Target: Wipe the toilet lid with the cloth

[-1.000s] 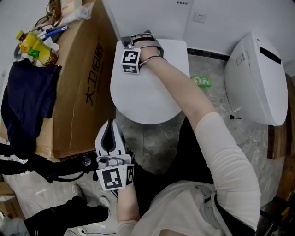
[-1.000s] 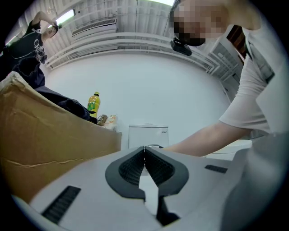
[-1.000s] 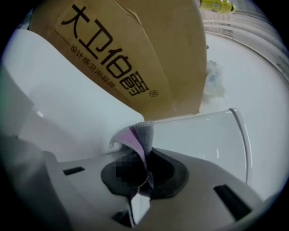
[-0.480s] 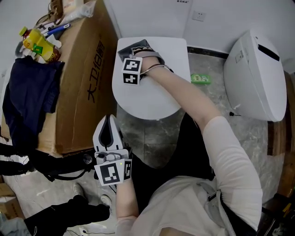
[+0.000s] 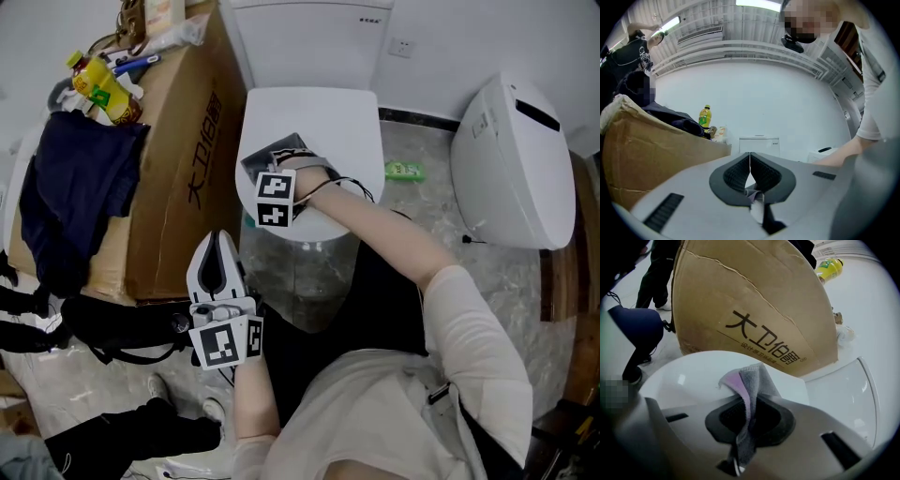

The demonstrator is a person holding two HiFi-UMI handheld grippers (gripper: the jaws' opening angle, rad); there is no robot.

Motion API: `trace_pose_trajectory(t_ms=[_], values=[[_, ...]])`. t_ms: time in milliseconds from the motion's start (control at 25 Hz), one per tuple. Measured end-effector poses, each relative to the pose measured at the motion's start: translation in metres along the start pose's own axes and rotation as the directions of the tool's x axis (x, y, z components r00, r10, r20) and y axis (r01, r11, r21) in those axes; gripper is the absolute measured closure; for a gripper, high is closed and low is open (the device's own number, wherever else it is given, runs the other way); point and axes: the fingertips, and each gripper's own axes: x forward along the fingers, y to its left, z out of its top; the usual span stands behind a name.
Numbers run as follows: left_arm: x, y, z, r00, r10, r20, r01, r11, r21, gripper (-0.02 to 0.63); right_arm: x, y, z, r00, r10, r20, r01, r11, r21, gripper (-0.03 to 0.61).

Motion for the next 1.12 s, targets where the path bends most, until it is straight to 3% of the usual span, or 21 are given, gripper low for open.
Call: trace_pose_trajectory(t_ms=[280, 600, 880, 960, 1120], values=[[-0.005, 0.007, 0.003, 1.0, 0.012, 0.008, -0.012, 1.0, -0.008, 0.598, -0.039, 0.055, 0.005, 0.998, 0.055, 0.007, -0.054, 0.998, -0.021, 0.532], [-0.002, 0.002, 0.005, 1.0, -0.001, 0.013, 0.001, 1.0, -0.004, 0.598, -0.058, 0.083, 0.005, 0.993, 0.121, 0.011, -0.121, 0.992, -0.033, 0.532], [0.003, -0.003, 0.005, 1.0, -0.014, 0.01, 0.014, 1.0, -0.007, 0.598, -0.059, 0.075, 0.006, 0.957, 0.282, 0.068, -0.287, 0.955, 0.078, 0.531], [0.003, -0.003, 0.005, 1.0, -0.016, 0.012, 0.016, 1.0, -0.005, 0.598, -0.057, 0.056, 0.006, 0.967, 0.239, 0.09, -0.247, 0.965, 0.09, 0.531], [0.002, 0.0, -0.001, 1.0, -0.011, 0.004, 0.011, 1.0, -0.018, 0.598, -0.042, -0.006, 0.004, 0.996, 0.016, 0.083, -0.024, 0.995, 0.097, 0.531]])
